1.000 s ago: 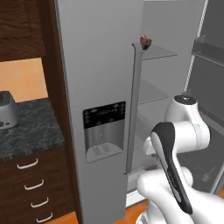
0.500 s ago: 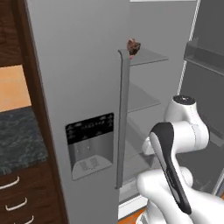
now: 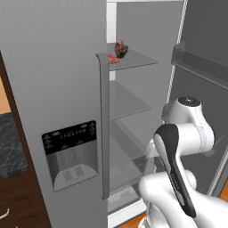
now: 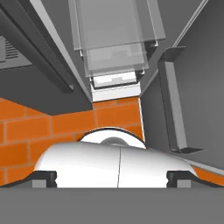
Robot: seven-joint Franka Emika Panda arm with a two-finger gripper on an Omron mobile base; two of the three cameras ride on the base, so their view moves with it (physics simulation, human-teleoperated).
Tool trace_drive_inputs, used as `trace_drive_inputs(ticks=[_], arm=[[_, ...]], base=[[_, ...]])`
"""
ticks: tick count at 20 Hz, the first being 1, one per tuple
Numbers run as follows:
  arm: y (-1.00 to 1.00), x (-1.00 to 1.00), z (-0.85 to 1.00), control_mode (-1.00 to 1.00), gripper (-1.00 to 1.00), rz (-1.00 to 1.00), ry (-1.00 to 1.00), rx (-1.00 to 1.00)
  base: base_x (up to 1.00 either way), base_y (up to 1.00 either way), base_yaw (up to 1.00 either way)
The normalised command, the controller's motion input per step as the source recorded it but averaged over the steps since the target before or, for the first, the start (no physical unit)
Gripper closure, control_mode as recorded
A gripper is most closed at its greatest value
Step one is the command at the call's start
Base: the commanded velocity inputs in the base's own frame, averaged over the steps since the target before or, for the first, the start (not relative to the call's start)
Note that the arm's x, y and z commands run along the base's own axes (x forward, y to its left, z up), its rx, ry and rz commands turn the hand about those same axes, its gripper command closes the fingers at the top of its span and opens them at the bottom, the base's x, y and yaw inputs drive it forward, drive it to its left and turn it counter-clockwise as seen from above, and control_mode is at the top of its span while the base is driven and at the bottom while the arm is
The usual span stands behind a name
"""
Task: Place one mushroom and one steak in each tupperware on the nearby counter, to pack two identical lunches.
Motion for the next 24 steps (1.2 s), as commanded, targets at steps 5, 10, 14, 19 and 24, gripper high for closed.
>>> trace_drive_inputs(ticks=[5,10,14,19,24], arm=[[0.00,0.00,0.00,1.00,-1.00,0.00,0.00,0.00],[0.00,0.00,0.15,-1.00,-1.00,0.06,-0.08,-0.02],[0.00,0.03,0.65,-1.00,-1.00,0.24,-0.41,-0.10],[0.00,0.33,0.89,-1.00,-1.00,0.25,-0.41,-0.05],[0.04,0.48,1.00,-1.00,-1.00,0.16,-0.24,0.00]], base=[[0.25,-0.01,0.04],[0.00,0.00,0.00],[0.00,0.00,0.00],[0.00,0.00,0.00],[0.00,0.00,0.00]])
